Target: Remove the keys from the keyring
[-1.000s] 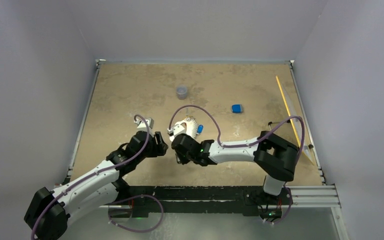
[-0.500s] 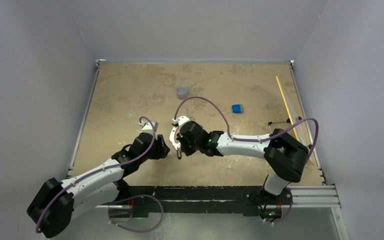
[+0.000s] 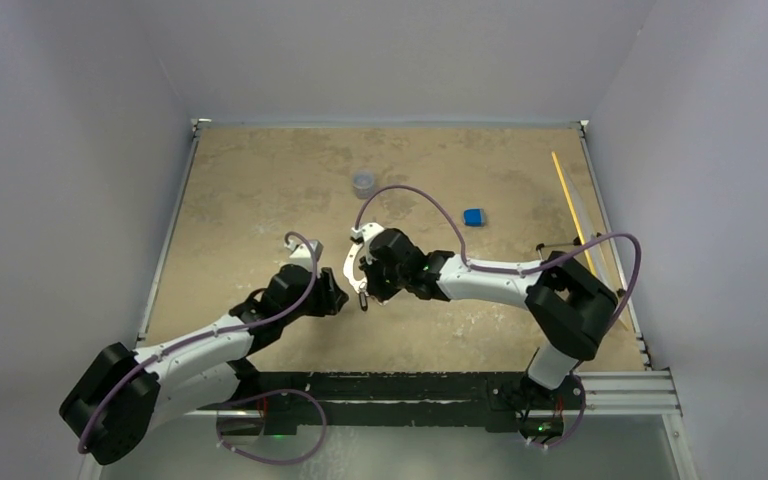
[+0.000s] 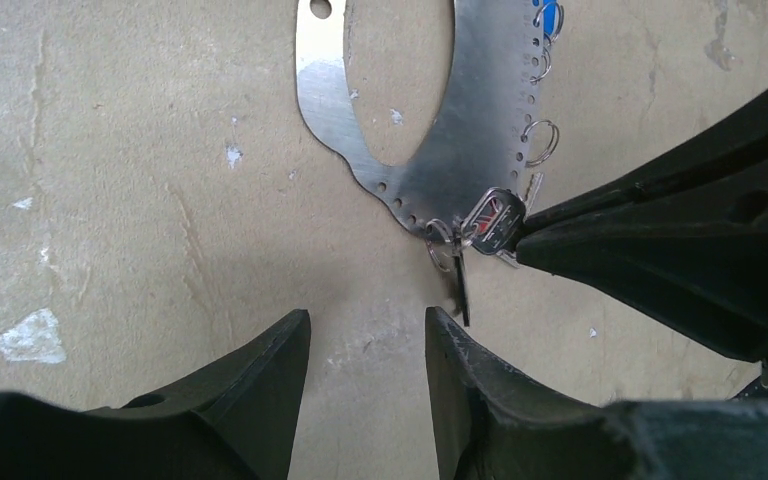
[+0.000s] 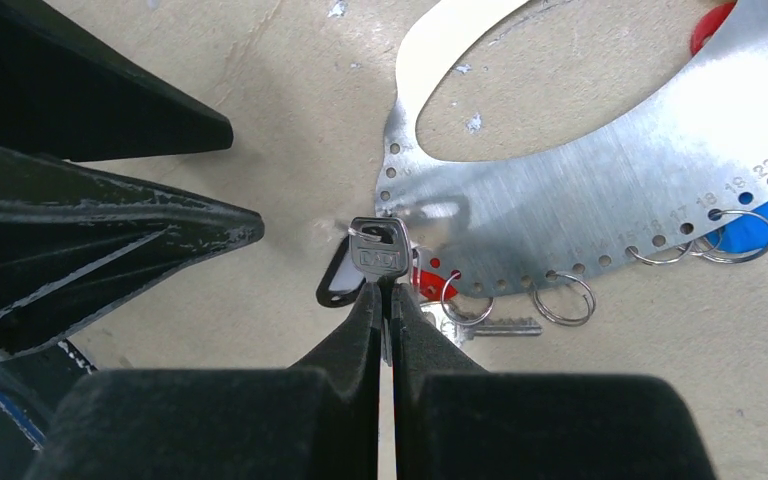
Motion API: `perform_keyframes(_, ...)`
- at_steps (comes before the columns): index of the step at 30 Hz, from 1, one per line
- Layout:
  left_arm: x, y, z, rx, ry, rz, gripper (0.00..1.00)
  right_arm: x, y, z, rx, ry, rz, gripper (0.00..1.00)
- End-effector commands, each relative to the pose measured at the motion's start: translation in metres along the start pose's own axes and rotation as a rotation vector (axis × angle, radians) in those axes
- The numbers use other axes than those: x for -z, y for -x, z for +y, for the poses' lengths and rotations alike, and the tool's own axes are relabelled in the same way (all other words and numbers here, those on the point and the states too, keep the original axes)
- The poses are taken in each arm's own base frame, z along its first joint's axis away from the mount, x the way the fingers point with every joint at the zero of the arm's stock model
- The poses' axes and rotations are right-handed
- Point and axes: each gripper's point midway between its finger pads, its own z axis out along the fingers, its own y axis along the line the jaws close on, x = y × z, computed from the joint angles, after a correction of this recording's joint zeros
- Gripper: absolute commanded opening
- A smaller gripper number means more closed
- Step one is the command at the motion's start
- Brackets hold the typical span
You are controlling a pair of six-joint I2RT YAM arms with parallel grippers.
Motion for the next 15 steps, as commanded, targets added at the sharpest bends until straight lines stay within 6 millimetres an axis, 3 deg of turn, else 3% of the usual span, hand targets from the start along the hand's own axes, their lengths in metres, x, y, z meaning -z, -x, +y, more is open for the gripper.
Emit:
perform_keyframes(1, -0.0031, 0.0039, -0.0105, -0.022, -0.053, -0.025, 0.45, -0.0068, 0.0048, 0.0012, 0.019, 0.038, -0.001, 0.0)
perform_keyframes(9, -0.0096, -0.0004, -0.0153, -0.021, -0.058, -0.005, 0.43, -0.0126, 0.0033, -0.0008, 0.041, 0.044, 0.008, 0.0)
perform_keyframes(15, -0.0095, 0.0003, -0.0114, 0.03, -0.027, -0.013, 0.41, -0.0057, 0.0109, 0.0014, 0.038, 0.023, -0.033, 0.16)
